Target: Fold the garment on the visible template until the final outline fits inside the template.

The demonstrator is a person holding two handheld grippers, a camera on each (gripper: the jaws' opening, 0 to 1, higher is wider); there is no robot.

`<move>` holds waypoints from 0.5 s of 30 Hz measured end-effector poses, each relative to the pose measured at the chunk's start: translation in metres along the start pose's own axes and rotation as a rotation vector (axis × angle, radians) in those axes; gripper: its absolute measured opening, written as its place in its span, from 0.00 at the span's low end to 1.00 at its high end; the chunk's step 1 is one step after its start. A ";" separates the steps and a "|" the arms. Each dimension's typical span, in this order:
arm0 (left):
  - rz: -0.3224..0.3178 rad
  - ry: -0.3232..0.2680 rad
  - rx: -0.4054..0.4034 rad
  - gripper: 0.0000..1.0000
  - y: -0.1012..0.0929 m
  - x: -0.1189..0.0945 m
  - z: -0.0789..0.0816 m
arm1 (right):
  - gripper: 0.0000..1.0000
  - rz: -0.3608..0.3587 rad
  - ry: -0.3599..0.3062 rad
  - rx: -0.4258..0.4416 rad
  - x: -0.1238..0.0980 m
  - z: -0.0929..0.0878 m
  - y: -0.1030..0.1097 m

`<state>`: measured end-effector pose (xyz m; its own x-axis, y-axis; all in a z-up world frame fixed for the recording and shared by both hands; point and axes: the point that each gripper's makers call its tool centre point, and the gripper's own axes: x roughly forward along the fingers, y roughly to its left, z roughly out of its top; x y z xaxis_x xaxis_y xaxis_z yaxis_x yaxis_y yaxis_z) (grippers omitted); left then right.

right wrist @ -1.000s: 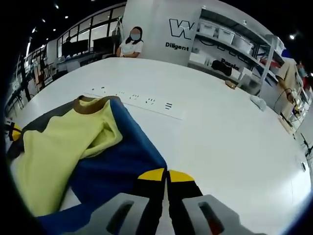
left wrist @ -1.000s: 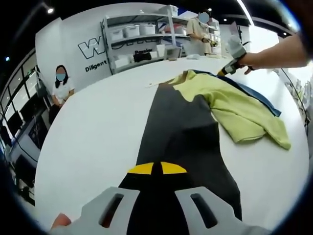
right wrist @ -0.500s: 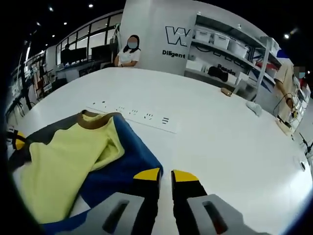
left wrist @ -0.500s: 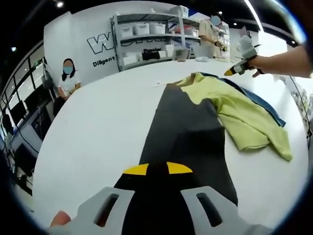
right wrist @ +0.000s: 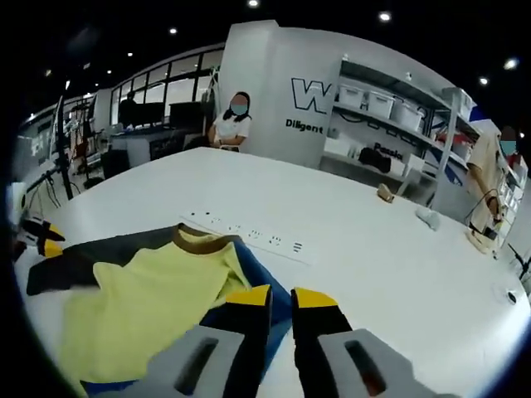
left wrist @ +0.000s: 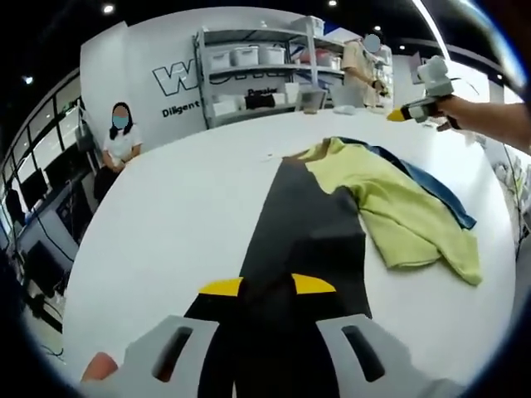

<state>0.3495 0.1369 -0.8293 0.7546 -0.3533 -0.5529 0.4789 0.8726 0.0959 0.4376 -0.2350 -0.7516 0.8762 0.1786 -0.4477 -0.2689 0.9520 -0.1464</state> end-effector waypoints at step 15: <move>-0.052 -0.086 -0.019 0.37 -0.030 -0.048 0.015 | 0.23 0.111 -0.088 -0.068 -0.078 -0.002 0.071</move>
<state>0.3050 0.1225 -0.7932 0.7650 -0.4253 -0.4836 0.5103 0.8584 0.0524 0.3495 -0.1819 -0.7284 0.8705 0.3056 -0.3858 -0.3896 0.9068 -0.1607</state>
